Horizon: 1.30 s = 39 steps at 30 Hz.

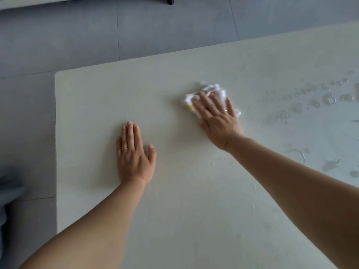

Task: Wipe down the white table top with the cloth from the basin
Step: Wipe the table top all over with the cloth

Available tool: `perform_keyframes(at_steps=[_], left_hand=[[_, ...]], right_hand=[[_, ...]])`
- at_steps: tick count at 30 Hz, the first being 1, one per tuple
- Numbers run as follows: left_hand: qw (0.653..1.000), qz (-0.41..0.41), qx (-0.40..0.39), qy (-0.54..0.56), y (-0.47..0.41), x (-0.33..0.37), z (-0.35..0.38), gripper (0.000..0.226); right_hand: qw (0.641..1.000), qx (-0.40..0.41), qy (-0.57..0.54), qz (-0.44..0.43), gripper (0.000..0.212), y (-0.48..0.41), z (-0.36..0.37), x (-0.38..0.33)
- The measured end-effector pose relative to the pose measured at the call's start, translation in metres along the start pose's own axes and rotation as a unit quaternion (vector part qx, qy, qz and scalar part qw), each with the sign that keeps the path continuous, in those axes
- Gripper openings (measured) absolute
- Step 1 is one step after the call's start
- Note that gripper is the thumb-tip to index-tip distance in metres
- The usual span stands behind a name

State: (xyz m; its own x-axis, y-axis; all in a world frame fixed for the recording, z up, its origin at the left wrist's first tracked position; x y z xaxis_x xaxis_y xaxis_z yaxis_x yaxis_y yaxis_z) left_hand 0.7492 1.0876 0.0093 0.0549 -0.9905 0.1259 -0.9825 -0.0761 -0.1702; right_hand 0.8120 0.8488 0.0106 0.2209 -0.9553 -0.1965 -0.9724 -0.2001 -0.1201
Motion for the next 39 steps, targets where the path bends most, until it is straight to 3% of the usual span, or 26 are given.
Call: perform_keyframes(at_steps=[2,4,8,11,15,18,26,30,33,36,39], left_hand=[[1.0,-0.002,-0.006,-0.008,0.001,0.001,0.001,0.071],[1.0,-0.003,-0.015,-0.02,0.001,0.003,0.001,0.071],[0.999,-0.032,-0.006,-0.021,0.007,0.003,-0.006,0.071],[0.997,-0.072,0.01,0.017,0.036,0.021,-0.014,0.069],[0.999,-0.017,-0.024,0.044,0.082,0.062,-0.008,0.066],[1.0,-0.012,-0.006,0.027,0.084,0.059,-0.002,0.067],[1.0,-0.004,0.0,0.025,0.087,0.059,0.0,0.068],[0.999,-0.008,0.004,0.039,0.087,0.06,-0.003,0.066],[0.999,-0.012,0.005,0.039,0.086,0.061,-0.005,0.065],[0.999,-0.014,0.005,0.037,0.085,0.061,-0.005,0.064],[0.999,-0.015,0.004,0.04,0.086,0.062,-0.007,0.064]], right_hand=[[0.991,0.015,-0.001,0.13,0.054,0.002,-0.004,0.023],[0.978,0.028,-0.017,0.206,0.058,0.011,-0.005,0.004],[0.989,0.008,-0.054,0.14,0.057,0.042,-0.002,-0.065],[0.988,0.043,-0.022,0.146,0.046,0.032,-0.012,-0.057],[0.996,0.012,0.016,0.092,0.058,0.032,-0.003,-0.053],[0.998,0.019,0.01,0.059,0.057,0.037,0.001,-0.051],[0.984,0.059,0.002,0.168,0.06,0.067,-0.001,-0.039],[0.999,0.021,-0.016,0.025,0.056,0.098,-0.001,-0.079],[0.999,0.015,0.001,-0.046,0.052,0.105,-0.008,-0.051],[0.998,0.026,0.007,0.05,0.052,0.105,-0.012,-0.02],[0.987,0.043,-0.011,0.156,0.057,0.12,-0.01,-0.048]])
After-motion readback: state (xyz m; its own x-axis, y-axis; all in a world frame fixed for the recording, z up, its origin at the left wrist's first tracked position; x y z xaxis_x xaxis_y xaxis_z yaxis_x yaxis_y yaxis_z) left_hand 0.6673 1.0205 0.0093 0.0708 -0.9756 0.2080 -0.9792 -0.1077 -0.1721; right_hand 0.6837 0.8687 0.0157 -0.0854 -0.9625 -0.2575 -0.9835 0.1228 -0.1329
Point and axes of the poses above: each hand's wrist, its own y-axis away from the middle knuckle, its own z-axis out of the palm, x = y × z, the point moved 7 cm from there along -y, towards the middle knuckle, and after that the axes turned 14 degrees about x, right-handed, at the moved point
